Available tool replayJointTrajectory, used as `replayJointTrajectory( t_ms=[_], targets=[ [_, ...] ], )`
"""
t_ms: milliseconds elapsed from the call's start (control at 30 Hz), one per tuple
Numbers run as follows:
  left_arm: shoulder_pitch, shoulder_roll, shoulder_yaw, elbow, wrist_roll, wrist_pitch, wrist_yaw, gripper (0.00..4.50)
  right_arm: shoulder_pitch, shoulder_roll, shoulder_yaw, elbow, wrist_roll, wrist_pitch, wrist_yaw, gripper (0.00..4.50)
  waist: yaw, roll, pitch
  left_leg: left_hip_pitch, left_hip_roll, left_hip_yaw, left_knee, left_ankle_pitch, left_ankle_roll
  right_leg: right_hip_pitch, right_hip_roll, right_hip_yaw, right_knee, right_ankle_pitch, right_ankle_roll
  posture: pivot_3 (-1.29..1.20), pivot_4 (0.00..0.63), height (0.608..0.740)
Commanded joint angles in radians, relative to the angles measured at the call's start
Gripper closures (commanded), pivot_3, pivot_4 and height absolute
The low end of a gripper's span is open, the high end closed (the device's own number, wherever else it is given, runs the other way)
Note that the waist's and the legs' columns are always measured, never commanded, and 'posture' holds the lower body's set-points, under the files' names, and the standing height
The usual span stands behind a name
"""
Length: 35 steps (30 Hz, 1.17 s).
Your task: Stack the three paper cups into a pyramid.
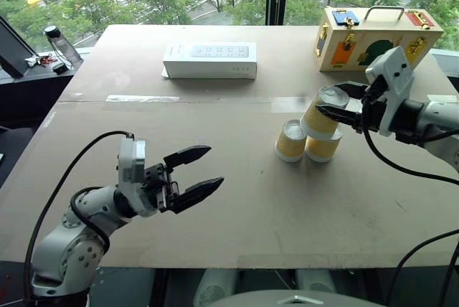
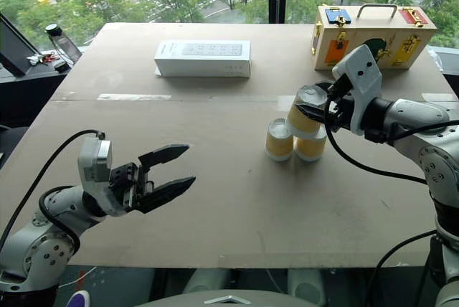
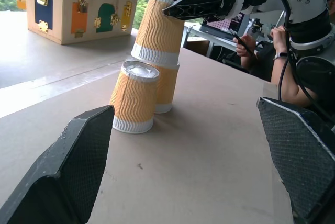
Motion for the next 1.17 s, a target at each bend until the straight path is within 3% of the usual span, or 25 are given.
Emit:
replayJointTrajectory(
  t_ms=[33, 133, 267, 300, 533, 667, 767, 967, 1167],
  targets=[
    [0.017, -0.002, 0.061, -0.003, -0.036, -0.038, -0.043, 0.00, -0.008, -0.002, -0.011, -0.022, -0.012, -0.025, 0.015, 2.14, 0.000, 0.000, 0.000, 0.000, 0.000, 0.000, 0.000, 0.000, 0.000, 0.000, 0.000, 0.000, 0.000, 0.000, 0.000, 0.00, 0.150, 0.740],
    [0.029, -0.014, 0.104, 0.014, -0.065, -0.059, -0.083, 0.00, 0.009, -0.006, 0.013, -0.015, -0.041, -0.046, 0.033, 2.14, 0.000, 0.000, 0.000, 0.000, 0.000, 0.000, 0.000, 0.000, 0.000, 0.000, 0.000, 0.000, 0.000, 0.000, 0.000, 0.00, 0.150, 0.740],
    [0.041, -0.010, 0.125, 0.036, -0.073, -0.064, -0.119, 0.00, 0.029, -0.008, 0.019, 0.001, -0.082, -0.096, 0.059, 0.31, 0.000, 0.000, 0.000, 0.000, 0.000, 0.000, 0.000, 0.000, 0.000, 0.000, 0.000, 0.000, 0.000, 0.000, 0.000, 0.00, 0.150, 0.740],
    [0.042, -0.011, 0.127, 0.039, -0.073, -0.065, -0.124, 0.00, 0.038, -0.016, 0.011, -0.003, -0.093, -0.117, 0.069, 0.10, 0.001, 0.000, 0.000, 0.000, 0.000, 0.001, 0.000, 0.000, 0.000, 0.000, 0.000, 0.000, 0.000, 0.000, 0.000, 0.00, 0.150, 0.740],
    [0.039, -0.025, 0.146, 0.056, -0.102, -0.049, -0.113, 0.00, 0.230, -0.040, -0.228, -0.087, -0.015, -0.235, 0.215, 0.10, 0.009, 0.000, 0.000, 0.000, 0.001, 0.000, 0.000, 0.000, 0.000, 0.000, 0.000, -0.001, -0.001, 0.000, 0.000, 0.00, 0.150, 0.740],
    [0.037, -0.025, 0.148, 0.082, -0.099, -0.042, -0.117, 0.00, 0.434, -0.050, -0.381, -0.108, -0.020, -0.330, 0.325, 0.10, 0.009, -0.001, 0.000, 0.000, 0.001, 0.001, 0.000, 0.000, 0.000, 0.001, 0.000, -0.001, -0.001, 0.000, 0.000, 0.00, 0.150, 0.740],
    [0.042, -0.015, 0.146, 0.135, -0.048, -0.047, -0.101, 0.00, 0.629, 0.009, -0.489, -0.087, -0.026, -0.407, 0.390, 0.10, 0.010, -0.002, -0.001, 0.001, 0.001, 0.001, 0.000, 0.000, 0.000, 0.001, 0.000, 0.000, -0.001, 0.000, 0.000, 0.00, 0.150, 0.740],
    [0.086, 0.016, 0.149, 0.251, 0.092, -0.077, -0.082, 0.00, 0.868, 0.086, -0.569, -0.014, -0.078, -0.578, 0.486, 0.10, -0.001, -0.001, -0.001, 0.004, 0.004, 0.006, 0.000, 0.000, 0.000, 0.003, 0.002, 0.002, 0.000, -0.001, -0.002, 0.00, 0.150, 0.740],
    [0.149, 0.029, 0.147, 0.281, 0.180, -0.086, -0.045, 0.00, 0.986, 0.114, -0.565, 0.073, -0.117, -0.679, 0.535, 0.10, 0.001, -0.002, -0.001, 0.004, 0.005, 0.008, 0.000, -0.001, 0.000, 0.003, 0.001, 0.003, -0.001, -0.002, -0.003, 0.00, 0.150, 0.740]
  ],
)
